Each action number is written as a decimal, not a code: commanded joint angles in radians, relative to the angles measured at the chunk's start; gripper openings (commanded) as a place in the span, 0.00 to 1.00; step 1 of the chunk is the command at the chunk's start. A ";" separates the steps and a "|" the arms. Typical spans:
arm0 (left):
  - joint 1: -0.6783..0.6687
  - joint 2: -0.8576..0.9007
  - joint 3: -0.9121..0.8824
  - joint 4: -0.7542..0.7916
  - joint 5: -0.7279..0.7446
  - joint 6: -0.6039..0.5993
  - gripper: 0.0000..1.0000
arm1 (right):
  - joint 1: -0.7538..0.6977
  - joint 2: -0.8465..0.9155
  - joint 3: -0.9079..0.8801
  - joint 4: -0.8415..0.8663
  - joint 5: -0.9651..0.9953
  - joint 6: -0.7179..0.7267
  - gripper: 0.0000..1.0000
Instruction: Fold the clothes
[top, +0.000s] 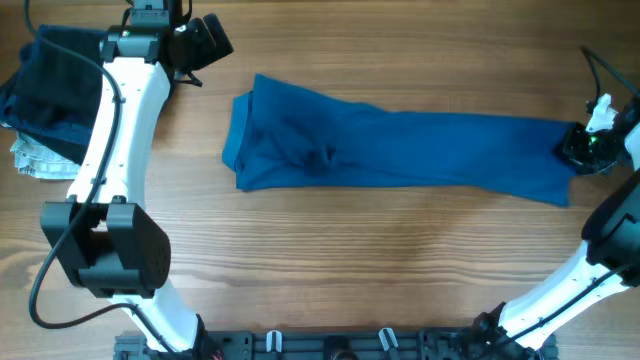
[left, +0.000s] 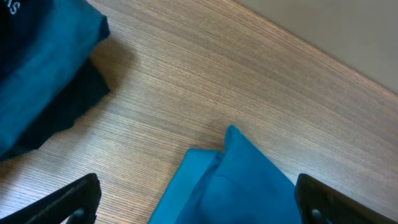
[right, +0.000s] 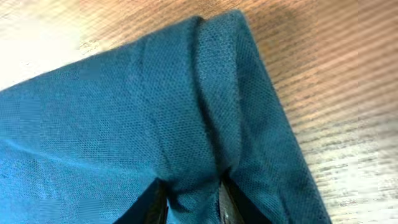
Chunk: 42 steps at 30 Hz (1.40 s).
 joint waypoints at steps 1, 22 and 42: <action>0.001 -0.002 0.005 0.003 -0.006 -0.006 1.00 | 0.005 0.017 0.019 -0.004 0.070 0.024 0.32; 0.001 -0.002 0.005 0.003 -0.006 -0.006 1.00 | 0.004 -0.014 0.023 0.003 0.137 0.071 0.18; 0.001 -0.002 0.005 0.002 -0.006 -0.006 1.00 | 0.006 -0.131 0.068 0.003 0.056 0.087 0.08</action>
